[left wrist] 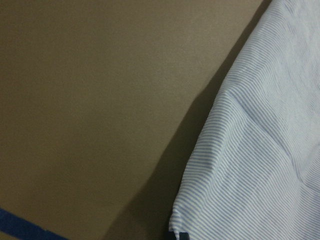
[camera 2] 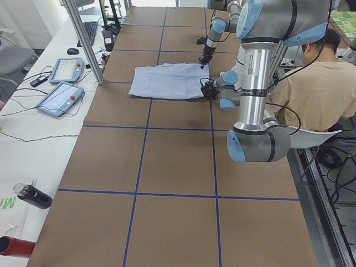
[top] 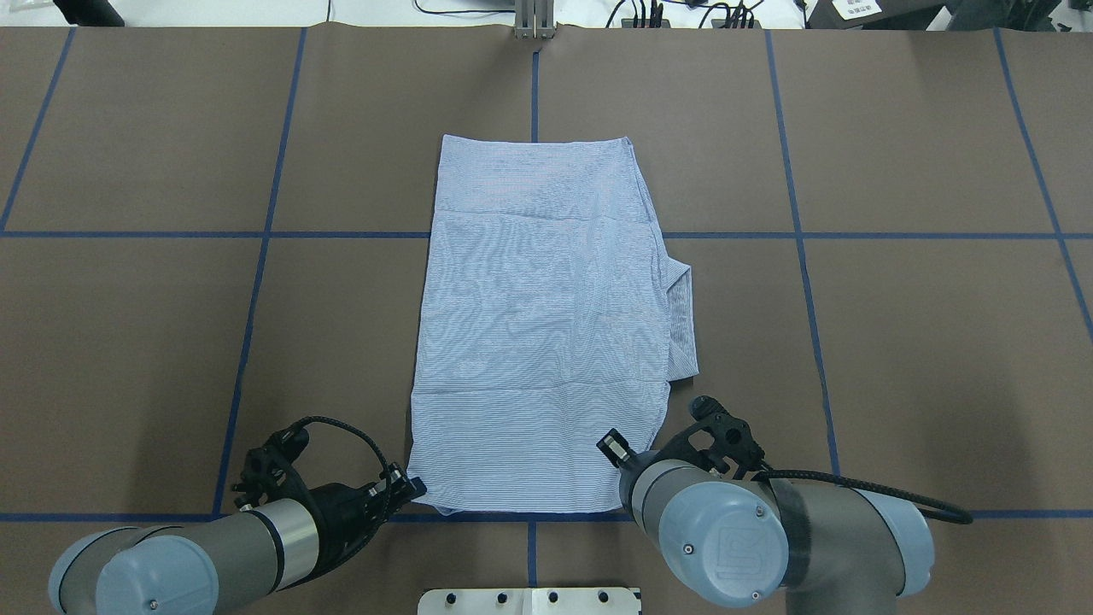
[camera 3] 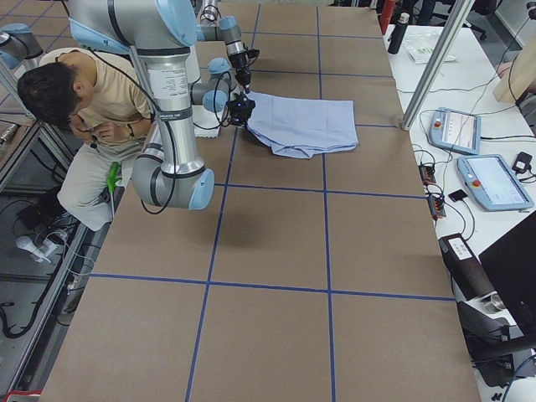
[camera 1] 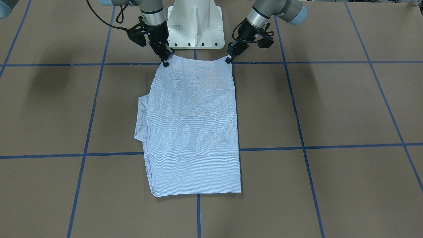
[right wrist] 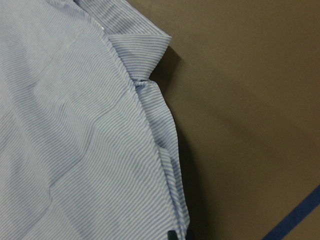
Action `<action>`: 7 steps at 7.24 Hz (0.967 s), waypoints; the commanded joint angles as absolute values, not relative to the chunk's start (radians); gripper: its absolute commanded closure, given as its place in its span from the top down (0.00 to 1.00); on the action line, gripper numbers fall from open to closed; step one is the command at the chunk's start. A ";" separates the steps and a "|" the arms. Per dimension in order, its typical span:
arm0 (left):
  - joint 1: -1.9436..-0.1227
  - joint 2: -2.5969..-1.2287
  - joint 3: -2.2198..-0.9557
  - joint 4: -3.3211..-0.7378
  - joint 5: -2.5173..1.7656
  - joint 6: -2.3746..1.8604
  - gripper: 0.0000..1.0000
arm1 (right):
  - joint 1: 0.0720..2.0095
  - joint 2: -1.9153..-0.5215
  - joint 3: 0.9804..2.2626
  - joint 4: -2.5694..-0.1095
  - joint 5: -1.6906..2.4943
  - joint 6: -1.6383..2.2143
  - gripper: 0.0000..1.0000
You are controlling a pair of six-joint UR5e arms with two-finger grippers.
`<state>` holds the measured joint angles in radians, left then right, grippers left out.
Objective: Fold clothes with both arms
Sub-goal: 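Grasp the shirt's near edge with both grippers and lift it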
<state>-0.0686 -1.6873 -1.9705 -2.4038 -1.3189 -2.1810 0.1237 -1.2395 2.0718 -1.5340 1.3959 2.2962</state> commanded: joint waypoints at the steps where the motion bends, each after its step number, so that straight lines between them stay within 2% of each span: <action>1: -0.026 -1.639 -2.130 -2.404 -1.327 -2.299 0.00 | 0.117 -1.305 2.182 -1.534 1.419 2.299 0.00; 4: -0.029 -1.625 -2.279 -2.404 -1.319 -2.464 0.00 | 0.130 -1.414 2.389 -1.532 1.506 2.318 0.00; 6: -0.031 -1.631 -2.273 -2.404 -1.325 -2.461 0.00 | 0.211 -1.381 2.384 -1.532 1.583 2.316 0.00; 7: -0.070 -1.640 -2.249 -2.404 -1.327 -2.426 0.00 | 0.286 -1.340 2.338 -1.532 1.633 2.309 0.00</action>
